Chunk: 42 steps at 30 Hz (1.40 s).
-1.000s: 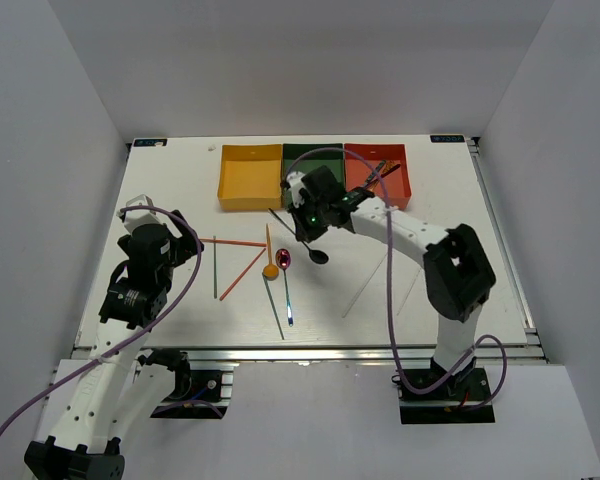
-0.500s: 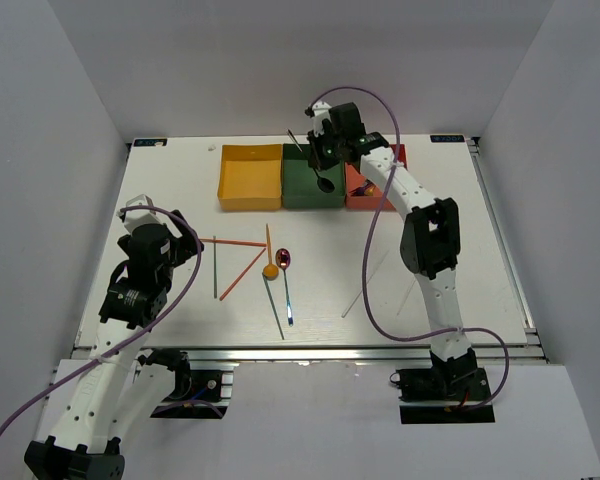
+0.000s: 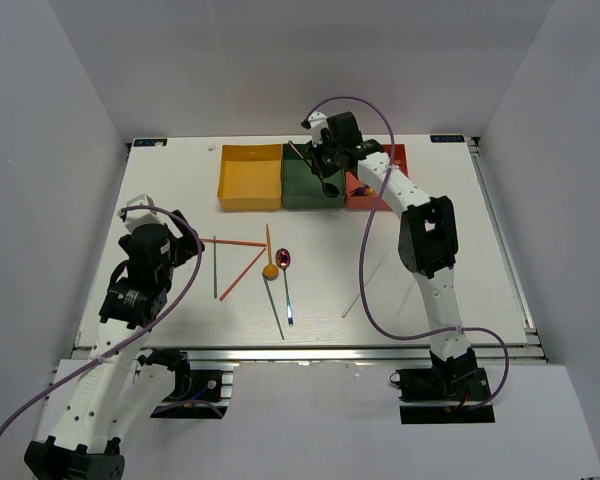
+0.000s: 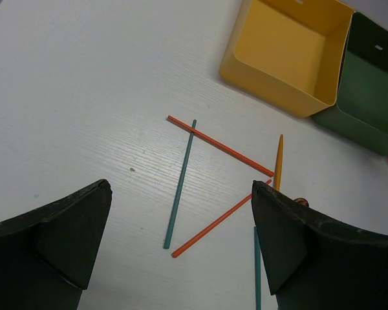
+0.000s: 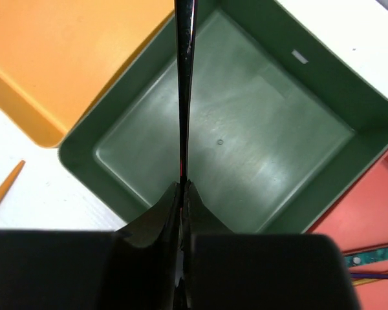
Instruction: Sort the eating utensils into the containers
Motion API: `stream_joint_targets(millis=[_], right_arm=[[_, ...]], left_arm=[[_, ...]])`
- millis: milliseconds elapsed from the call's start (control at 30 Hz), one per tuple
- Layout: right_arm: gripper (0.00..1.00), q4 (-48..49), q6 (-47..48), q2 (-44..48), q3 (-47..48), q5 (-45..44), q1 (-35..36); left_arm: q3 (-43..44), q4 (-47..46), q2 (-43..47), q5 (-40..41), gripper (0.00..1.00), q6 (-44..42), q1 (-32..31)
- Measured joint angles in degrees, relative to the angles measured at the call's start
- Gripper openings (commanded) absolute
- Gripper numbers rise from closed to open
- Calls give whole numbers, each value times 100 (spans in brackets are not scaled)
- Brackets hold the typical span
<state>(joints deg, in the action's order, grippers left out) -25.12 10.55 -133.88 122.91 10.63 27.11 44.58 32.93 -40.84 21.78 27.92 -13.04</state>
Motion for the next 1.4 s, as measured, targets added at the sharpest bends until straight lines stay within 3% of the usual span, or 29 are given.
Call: stream_joint_targets(millis=[100,167,200,233,300,433,567,833,1067,1400], right_arm=[[13,24,94,0,0,-96,-17],[42,63,125,0,0,-177,-28],[67,96,168,0,0,-229,-37],[70,129,149,0,7,-284,-39],[89,162,136,0,33,-363,-44],[89,260,-9,7,50,-605,-24],[89,247,-350,343,-238,-1661,160],[87,260,-2365,2855,-2962,-2732,1585],[55,164,-4028,3139,-4168,-3432,3095],[44,9,-5027,2664,-4693,-3442,3495]], left_arm=[[0,0,0,-7,98,-2,0],[0,0,-2,-15,98,-2,0],[0,0,-9,-17,98,-2,0],[0,-2,-15,-20,98,-4,0],[0,0,-31,-26,98,-4,0],[0,-2,-33,-37,98,-4,0],[0,-2,-33,-37,98,-4,0],[0,0,-31,-33,98,-2,0],[0,0,-22,-37,98,-2,0],[0,-37,79,-111,98,-4,0]])
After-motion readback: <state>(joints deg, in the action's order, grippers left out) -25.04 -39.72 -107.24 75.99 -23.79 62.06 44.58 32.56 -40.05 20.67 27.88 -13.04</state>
